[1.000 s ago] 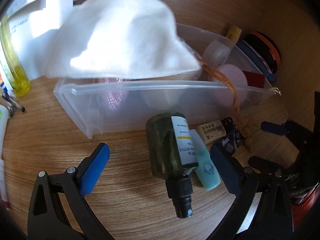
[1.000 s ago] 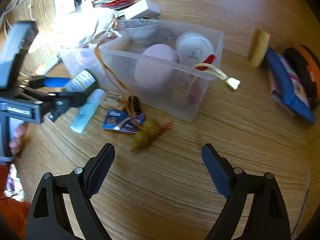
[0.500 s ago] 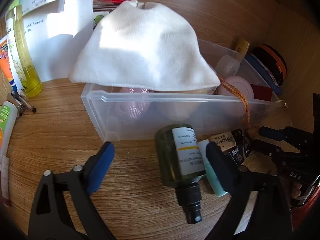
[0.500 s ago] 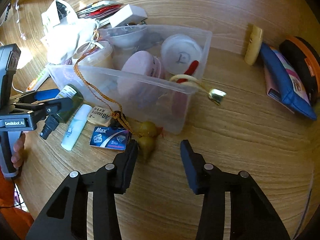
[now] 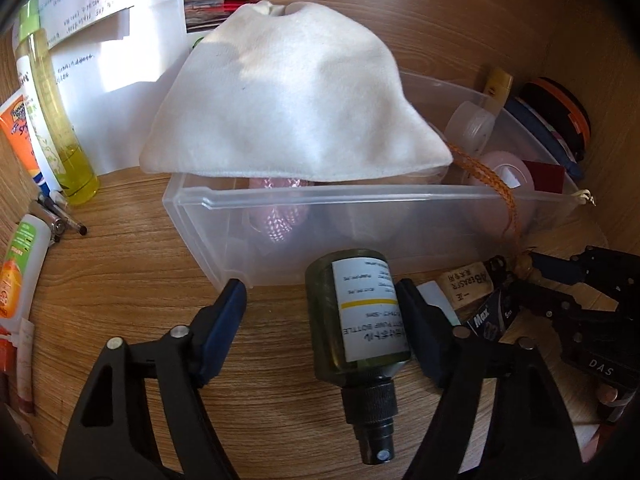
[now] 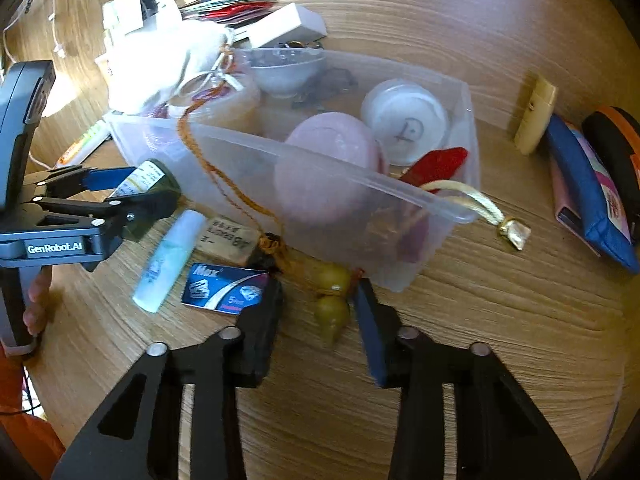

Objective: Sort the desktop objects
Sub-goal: 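Grasp the green pump bottle with the left tool while the right tool grasps the gold tassel, then carry the green bottle and gold tassel over the clear bin with both tools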

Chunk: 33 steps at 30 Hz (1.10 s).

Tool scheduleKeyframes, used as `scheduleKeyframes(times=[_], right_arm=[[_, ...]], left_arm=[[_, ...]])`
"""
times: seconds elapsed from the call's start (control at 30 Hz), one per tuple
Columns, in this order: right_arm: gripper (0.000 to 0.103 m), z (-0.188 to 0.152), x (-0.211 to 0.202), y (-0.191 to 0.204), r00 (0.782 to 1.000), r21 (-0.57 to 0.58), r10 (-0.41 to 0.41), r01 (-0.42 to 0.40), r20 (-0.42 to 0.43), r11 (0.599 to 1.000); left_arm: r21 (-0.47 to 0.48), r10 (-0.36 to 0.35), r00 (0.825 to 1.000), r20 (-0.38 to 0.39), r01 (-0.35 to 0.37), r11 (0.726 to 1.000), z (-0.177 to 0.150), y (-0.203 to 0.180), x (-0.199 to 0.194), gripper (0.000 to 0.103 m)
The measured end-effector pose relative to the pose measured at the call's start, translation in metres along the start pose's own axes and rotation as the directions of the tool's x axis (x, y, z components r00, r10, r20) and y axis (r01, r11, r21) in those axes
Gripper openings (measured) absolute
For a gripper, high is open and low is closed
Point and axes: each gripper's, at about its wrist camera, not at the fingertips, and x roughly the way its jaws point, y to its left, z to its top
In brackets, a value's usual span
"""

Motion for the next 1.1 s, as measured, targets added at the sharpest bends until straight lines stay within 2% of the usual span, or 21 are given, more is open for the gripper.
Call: scheduleKeyframes(times=[0.1,0.17,0.43,0.53,0.7,0.9,1.1], right_arm=[[0.019,0.003,0.002,0.0,1.0,0.016,0.005,-0.006,0.003,1.0],[0.018,0.004,0.003,-0.002,1.0,0.034,0.015,-0.015,0.006,0.999],[0.018,-0.002,-0.01,0.003,0.999,0.052,0.033,-0.035,0.042,0.998],[0.018,0.0,-0.015,0.006,0.997,0.056,0.048,-0.052,0.064,0.997],[0.018,-0.004,-0.027,0.01,0.994,0.073,0.052,-0.059,0.093,0.996],[0.018,-0.008,-0.046,0.005,0.991,0.095,0.042,-0.054,0.128,0.994],[0.018,-0.004,-0.071,0.008,0.983,0.086,0.016,-0.032,0.186,0.996]], left_arm=[[0.007,0.03,1.0,0.006,-0.03,1.0,0.0,0.0,0.001,0.067],[0.007,0.037,0.999,0.009,-0.037,0.999,-0.001,0.0,0.0,0.064],[-0.002,0.054,0.998,0.041,-0.054,0.999,0.003,-0.001,-0.001,0.041],[0.005,0.074,0.994,0.084,-0.075,0.997,0.002,-0.001,-0.009,0.041],[0.022,0.081,0.99,0.114,-0.084,0.996,-0.001,-0.004,-0.016,0.041],[0.044,0.066,0.986,0.153,-0.073,0.996,-0.006,-0.014,-0.034,0.041],[0.06,0.032,0.979,0.2,-0.045,0.997,-0.006,-0.04,-0.048,0.041]])
